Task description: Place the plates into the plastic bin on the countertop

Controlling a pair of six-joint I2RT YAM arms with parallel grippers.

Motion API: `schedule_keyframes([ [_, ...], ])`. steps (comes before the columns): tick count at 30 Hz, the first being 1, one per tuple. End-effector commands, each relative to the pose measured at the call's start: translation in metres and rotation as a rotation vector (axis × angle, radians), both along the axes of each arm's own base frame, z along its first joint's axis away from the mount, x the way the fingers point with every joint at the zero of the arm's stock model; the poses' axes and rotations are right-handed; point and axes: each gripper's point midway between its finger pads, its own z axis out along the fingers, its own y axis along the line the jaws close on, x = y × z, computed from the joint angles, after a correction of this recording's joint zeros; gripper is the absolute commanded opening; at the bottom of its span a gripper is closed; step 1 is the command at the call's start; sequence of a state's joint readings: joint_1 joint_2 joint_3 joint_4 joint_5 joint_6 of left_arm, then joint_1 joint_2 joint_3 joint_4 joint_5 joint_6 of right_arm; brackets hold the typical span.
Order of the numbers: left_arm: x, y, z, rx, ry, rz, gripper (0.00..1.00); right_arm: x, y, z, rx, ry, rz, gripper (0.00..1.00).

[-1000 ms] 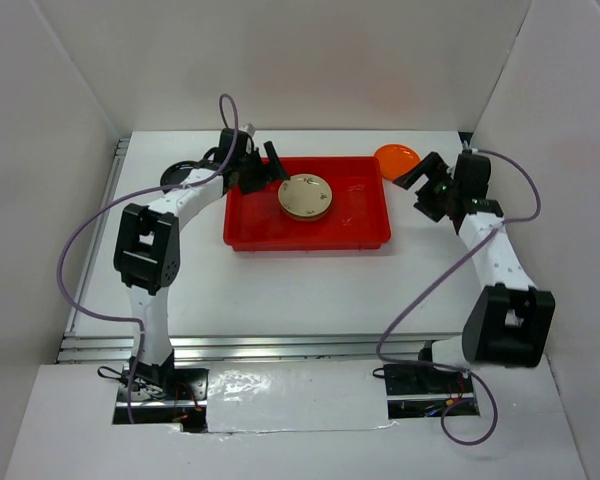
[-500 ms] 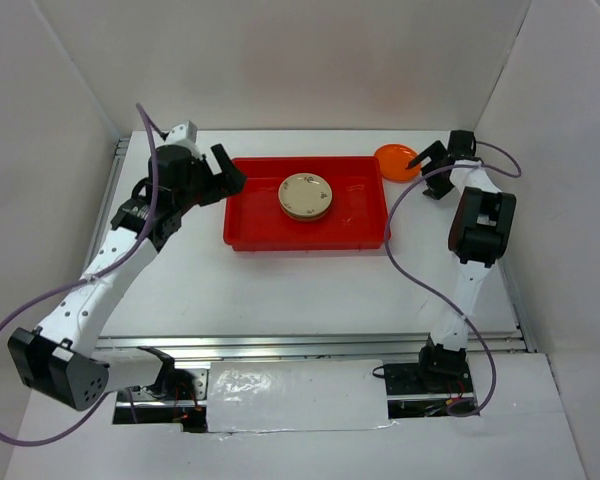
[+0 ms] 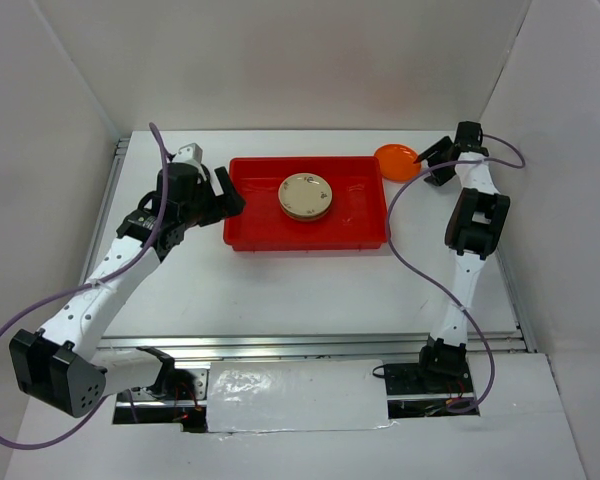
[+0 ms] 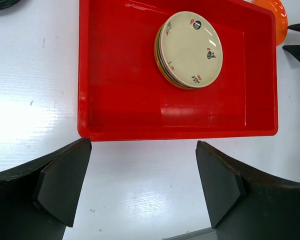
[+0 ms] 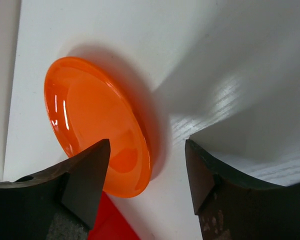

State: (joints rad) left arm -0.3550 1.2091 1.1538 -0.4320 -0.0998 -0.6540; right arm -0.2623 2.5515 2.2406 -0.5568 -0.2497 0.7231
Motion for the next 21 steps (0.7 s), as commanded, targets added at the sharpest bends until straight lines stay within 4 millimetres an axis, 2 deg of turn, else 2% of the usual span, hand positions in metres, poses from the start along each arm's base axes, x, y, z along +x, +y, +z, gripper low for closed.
schedule_keyframes([
  [1, 0.009, -0.004, 0.018, -0.023, -0.062, -0.014, 0.99, -0.012, 0.007, -0.017, 0.027, 0.082, 0.015, 0.68],
  [2, 0.009, -0.004, 0.017, -0.022, -0.061, -0.013, 0.99, -0.006, 0.008, -0.016, 0.027, 0.069, 0.029, 0.66],
  [3, 0.009, -0.002, 0.017, -0.019, -0.06, -0.009, 0.99, -0.006, 0.009, -0.016, 0.034, 0.073, 0.035, 0.62],
  [8, 0.008, 0.002, 0.016, -0.015, -0.062, 0.001, 0.99, -0.003, 0.014, -0.017, 0.058, 0.051, 0.066, 0.52],
  [10, 0.009, 0.002, 0.018, -0.022, -0.068, 0.003, 0.99, -0.002, 0.016, -0.014, 0.068, 0.042, 0.079, 0.43],
  [12, 0.009, 0.004, 0.02, -0.026, -0.074, 0.006, 0.99, -0.002, 0.015, -0.016, 0.07, 0.039, 0.082, 0.25],
  [13, 0.009, 0.005, 0.021, -0.027, -0.075, 0.007, 0.99, -0.002, 0.017, -0.014, 0.071, 0.037, 0.083, 0.2],
  [16, 0.009, 0.008, 0.02, -0.024, -0.075, 0.015, 0.99, -0.004, 0.018, -0.009, 0.065, 0.024, 0.093, 0.1],
  [17, 0.009, 0.009, 0.019, -0.022, -0.072, 0.02, 0.99, -0.003, 0.016, -0.008, 0.056, 0.014, 0.089, 0.0],
  [20, 0.009, 0.011, 0.018, -0.02, -0.073, 0.029, 0.99, -0.008, 0.017, 0.005, 0.026, -0.009, 0.068, 0.0],
  [21, 0.01, 0.012, 0.018, -0.02, -0.072, 0.035, 0.99, -0.021, 0.019, -0.008, 0.029, 0.026, 0.056, 0.0],
])
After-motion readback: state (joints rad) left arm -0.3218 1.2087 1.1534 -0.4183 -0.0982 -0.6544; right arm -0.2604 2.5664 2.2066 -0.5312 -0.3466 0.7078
